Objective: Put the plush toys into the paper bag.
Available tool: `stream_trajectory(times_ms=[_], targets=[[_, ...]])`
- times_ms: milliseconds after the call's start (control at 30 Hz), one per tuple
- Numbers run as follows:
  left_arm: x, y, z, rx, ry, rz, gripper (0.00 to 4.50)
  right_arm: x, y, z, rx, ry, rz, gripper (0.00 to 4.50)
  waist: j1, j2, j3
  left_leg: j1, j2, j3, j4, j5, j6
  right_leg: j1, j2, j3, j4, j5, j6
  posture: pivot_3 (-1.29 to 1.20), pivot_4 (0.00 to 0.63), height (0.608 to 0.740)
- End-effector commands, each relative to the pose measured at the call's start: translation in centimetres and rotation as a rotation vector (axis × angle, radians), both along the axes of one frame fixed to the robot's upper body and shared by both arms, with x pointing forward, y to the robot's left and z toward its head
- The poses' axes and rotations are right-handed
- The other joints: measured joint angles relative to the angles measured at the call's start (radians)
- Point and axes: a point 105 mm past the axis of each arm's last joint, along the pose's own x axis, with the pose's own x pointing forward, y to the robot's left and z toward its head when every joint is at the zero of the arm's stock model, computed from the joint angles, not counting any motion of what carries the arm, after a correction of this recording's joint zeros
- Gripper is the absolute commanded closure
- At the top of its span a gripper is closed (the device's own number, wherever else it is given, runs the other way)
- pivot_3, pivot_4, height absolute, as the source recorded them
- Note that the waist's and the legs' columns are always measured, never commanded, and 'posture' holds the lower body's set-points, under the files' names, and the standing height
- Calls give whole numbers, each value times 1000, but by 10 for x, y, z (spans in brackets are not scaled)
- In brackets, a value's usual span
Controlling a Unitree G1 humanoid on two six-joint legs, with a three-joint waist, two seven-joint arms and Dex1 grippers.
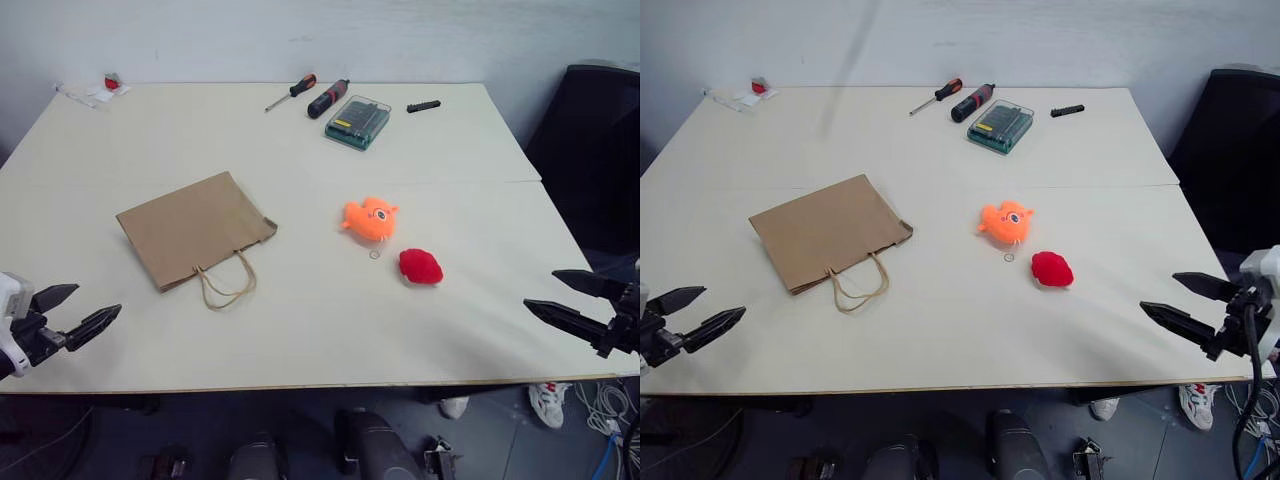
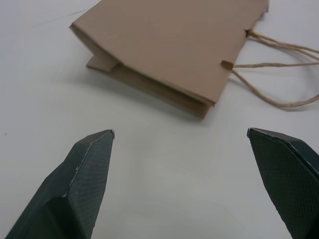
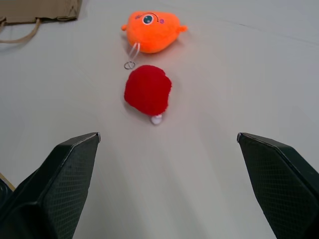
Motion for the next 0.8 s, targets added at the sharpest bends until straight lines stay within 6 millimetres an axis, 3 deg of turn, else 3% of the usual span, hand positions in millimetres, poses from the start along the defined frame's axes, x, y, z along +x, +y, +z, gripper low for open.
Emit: stream_trajectory(times_ms=[33, 200, 333, 500, 800], targets=[[6, -34, 16, 80, -16, -183, 16, -4, 30, 23, -24, -52, 131, 0, 0, 0, 0, 0, 0, 0, 0, 0, 0, 0, 0, 0, 0, 0, 0, 0, 150, 740], [21, -70, 19, 247, -14, -389, 16, -16, 86, 24, -25, -31, 355, 0, 1, 0, 0, 0, 1, -1, 0, 1, -2, 0, 1, -1, 1, 0, -1, 0, 150, 740], [53, -98, 9, 410, -44, -568, 16, -17, 133, 22, -64, -89, 528, 0, 2, 1, 0, -1, 0, -1, 0, 1, -2, -1, 1, -1, 2, 0, -1, 0, 150, 740], [78, -108, -3, 507, -78, -653, 16, -15, 152, 24, -50, -126, 599, 0, 2, 1, 1, -1, -1, -1, 1, 2, -2, -1, 2, -1, 2, -1, -1, 0, 150, 740], [83, -115, -14, 539, -78, -776, 16, -9, 159, 22, -36, -148, 582, 0, 6, 1, 1, -2, 1, 1, 4, 1, -1, -3, 2, -1, 4, -2, -1, 0, 150, 740]])
